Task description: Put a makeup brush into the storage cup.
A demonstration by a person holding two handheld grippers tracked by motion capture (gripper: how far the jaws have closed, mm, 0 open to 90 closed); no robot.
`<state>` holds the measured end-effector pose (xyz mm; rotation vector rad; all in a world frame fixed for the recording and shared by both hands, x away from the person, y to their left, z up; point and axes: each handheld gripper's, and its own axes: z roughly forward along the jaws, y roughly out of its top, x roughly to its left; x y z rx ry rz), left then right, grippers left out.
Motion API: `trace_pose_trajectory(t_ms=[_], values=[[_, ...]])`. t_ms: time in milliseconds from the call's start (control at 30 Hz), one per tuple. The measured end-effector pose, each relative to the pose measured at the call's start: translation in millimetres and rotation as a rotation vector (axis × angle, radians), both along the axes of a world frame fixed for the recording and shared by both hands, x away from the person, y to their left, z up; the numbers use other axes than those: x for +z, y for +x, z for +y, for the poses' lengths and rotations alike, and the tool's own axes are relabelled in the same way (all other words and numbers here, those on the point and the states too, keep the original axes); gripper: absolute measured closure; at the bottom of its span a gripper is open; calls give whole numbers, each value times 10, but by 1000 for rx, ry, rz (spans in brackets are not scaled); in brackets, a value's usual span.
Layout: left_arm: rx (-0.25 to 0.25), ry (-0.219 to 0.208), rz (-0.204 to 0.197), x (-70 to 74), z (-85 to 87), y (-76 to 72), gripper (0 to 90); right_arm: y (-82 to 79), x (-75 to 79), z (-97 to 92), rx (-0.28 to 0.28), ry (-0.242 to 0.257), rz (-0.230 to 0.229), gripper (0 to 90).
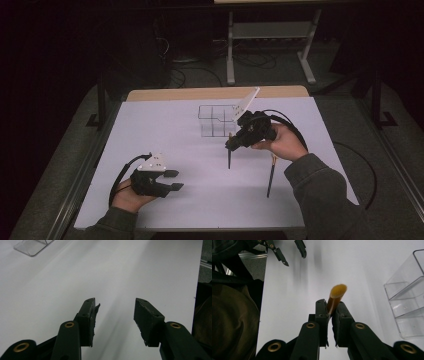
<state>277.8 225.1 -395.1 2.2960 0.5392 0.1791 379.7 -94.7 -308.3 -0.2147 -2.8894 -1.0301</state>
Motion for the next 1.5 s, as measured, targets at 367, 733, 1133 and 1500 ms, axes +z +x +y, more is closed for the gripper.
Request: trace_pose_trajectory(t_ms=[367, 733, 1133, 1500], values=[[-2, -11, -9, 28, 11, -15, 470, 103, 12, 5, -13, -26, 16, 828], [17, -25, -3, 40, 62, -8, 420, 202, 53, -28, -33, -36, 19, 828], [32, -36, -8, 26, 116, 11, 340, 273, 154, -34, -53, -47, -8, 828], [33, -27, 4, 11, 113, 7, 274, 338, 251, -65, -80, -53, -18, 828]])
